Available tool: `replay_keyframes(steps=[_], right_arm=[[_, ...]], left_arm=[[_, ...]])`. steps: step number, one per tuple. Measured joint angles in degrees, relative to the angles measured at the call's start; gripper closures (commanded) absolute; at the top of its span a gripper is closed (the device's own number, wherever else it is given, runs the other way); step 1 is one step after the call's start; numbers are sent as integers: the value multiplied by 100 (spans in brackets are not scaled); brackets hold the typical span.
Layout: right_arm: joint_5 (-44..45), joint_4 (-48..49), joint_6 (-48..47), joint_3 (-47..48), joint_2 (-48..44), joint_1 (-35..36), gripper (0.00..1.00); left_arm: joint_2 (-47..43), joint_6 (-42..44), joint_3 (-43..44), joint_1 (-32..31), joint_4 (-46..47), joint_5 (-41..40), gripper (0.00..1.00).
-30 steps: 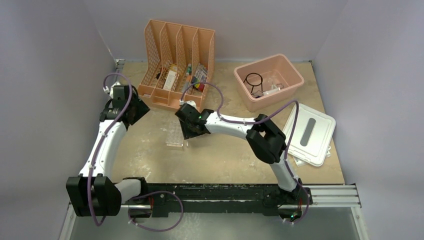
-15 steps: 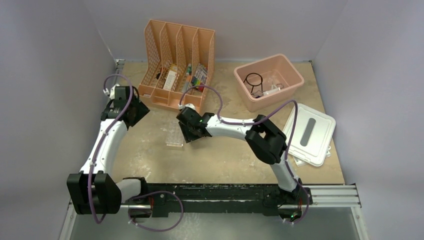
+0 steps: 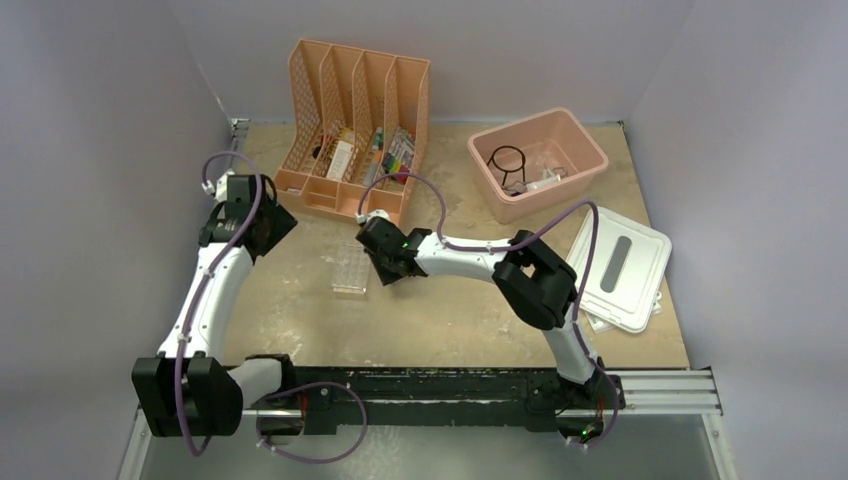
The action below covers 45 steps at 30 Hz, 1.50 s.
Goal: Organize the chemistry lab equipment
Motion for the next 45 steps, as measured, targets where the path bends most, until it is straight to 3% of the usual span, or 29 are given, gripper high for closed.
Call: replay_keyframes(steps=[3,7,10,17,24,28,34,45], right_arm=[[85,46,-111,-57,-9,13,87],[153,197,-225,-229,-98,24,95],[212,356,-295,-564,-310,24,97],[264,704,-516,-1740,-1211,24,97],[125,1451,-739,-2271,-2286,-9,95],[-138,1906,-868,-2280,-2750,-15,95],[-595,2184,-1003,-2256,-2889,-17,95],[-973,2190,-1121,-2256,-2889,-17,95]], left_arm=[[-109,-22,0,0,-39,0,49],[-238,-55,0,0,-90,61,49],[-284,-61,0,0,-74,289,47],[-361,-66,-221,-15,444,1432,31],[-361,-157,-778,-175,1276,2804,31],[-367,-378,-977,-428,1773,3517,33],[-304,-577,-1014,-1104,2271,3893,47],[328,-402,-601,-1198,1657,4098,61]])
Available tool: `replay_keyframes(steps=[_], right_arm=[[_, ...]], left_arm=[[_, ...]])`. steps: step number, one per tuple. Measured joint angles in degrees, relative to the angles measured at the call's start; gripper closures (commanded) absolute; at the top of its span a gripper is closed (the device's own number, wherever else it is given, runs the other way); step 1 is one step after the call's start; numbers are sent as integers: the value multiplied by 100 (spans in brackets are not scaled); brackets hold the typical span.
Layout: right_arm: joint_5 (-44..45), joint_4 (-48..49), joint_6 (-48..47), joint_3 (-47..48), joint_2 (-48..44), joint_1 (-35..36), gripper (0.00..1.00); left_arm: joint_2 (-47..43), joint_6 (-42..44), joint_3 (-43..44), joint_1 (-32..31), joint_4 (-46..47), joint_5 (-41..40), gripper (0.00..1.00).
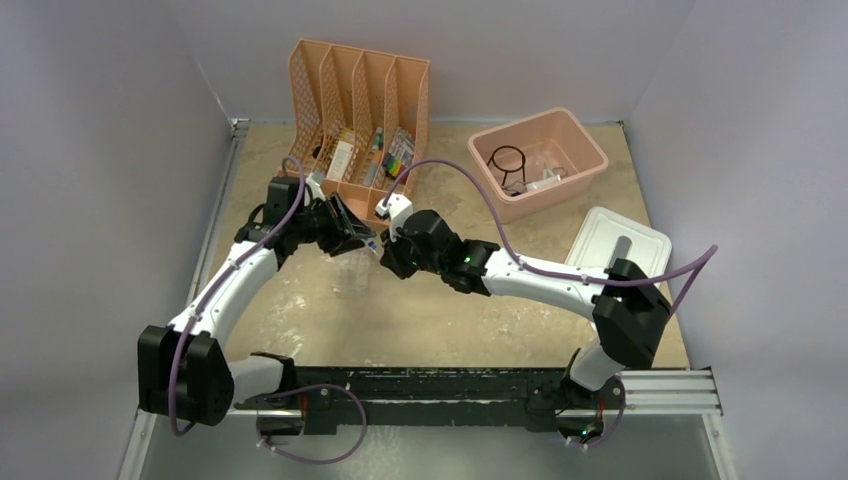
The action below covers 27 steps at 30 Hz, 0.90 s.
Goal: Organize the chemistry lab equipment
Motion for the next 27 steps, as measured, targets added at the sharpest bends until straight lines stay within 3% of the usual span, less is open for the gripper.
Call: replay_keyframes(steps=[6,14,21,27], right_arm=[[-2,11,-33,72,7,0,95],[-85,37,-42,87,22,0,94],[-98,79,-13,116,87,0,57],[76,103,98,116,63,-15,49]], left_arm=[[81,142,0,-26,-243,271,67],[81,162,0,-33,-234,476,88],[-55,393,0,-37,-297,243,90],[-872,887,-76,-39,-363,-979,92]])
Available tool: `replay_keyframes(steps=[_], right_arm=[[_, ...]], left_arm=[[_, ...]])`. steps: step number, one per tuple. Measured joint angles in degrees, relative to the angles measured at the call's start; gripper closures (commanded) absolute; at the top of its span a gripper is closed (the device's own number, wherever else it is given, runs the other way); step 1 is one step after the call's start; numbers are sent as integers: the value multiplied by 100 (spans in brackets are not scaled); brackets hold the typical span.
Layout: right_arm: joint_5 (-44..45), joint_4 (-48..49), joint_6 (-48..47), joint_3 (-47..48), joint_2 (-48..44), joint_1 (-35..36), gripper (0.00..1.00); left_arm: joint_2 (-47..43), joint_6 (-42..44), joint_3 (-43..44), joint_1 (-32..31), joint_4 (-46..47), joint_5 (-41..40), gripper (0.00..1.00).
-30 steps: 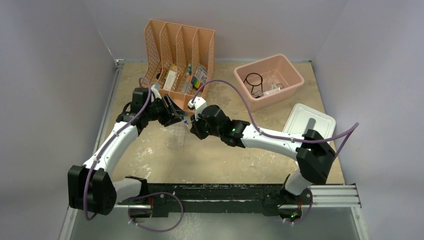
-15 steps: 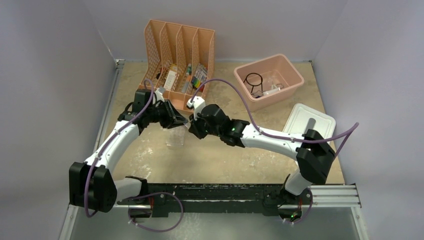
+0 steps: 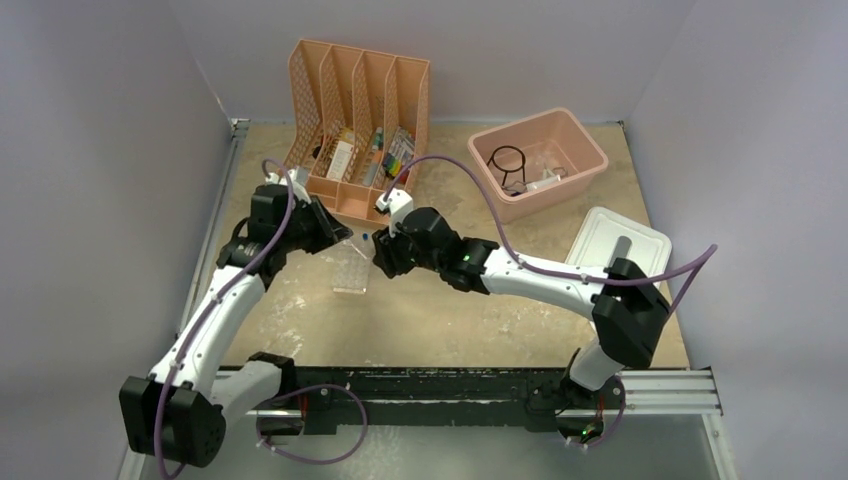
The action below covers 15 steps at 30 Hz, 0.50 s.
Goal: Organize the chemistry lab equipment
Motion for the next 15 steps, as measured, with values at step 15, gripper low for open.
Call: replay_keyframes(steps=[15], right_arm=[[492,35,1360,-1296,-774,-1080,51]], left_arm=[[-485,660,-608,-1738,595,-3611,90]])
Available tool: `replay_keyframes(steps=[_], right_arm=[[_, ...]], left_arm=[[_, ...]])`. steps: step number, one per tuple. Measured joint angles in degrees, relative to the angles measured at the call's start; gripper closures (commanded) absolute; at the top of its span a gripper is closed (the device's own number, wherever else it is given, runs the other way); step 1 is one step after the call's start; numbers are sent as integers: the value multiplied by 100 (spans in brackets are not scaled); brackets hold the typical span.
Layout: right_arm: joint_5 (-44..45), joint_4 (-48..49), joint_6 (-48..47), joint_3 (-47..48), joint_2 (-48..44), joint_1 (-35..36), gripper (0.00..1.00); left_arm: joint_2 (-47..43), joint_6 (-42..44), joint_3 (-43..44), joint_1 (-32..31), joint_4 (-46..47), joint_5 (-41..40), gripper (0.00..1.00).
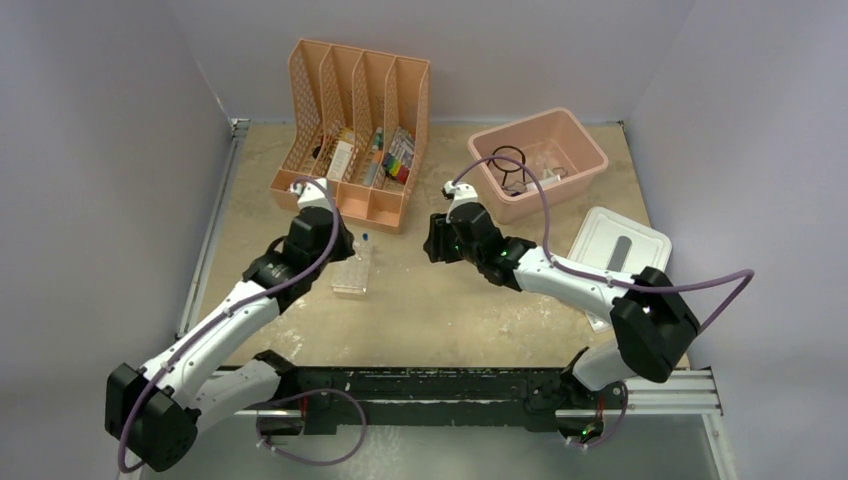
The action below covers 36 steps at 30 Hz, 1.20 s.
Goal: Organize the chemistry lab equipment
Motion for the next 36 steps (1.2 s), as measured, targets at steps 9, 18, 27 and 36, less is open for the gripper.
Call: replay_keyframes(steps=[9,18,27,36], right_arm=[[61,-9,343,-188,0,-103,51],[50,-20,424,-186,90,-262,51],[-164,-310,507,-66,243,-686,52],[-267,-605,507,146,372,-857,52]], left_arm=[[568,120,-192,-1185,647,-1606,89],[804,114,-643,-1543,1408,-2564,88],[962,151,-1113,-1572,2387,-3056,87],[1095,396,-1325,-1593,3014,-3077,87]])
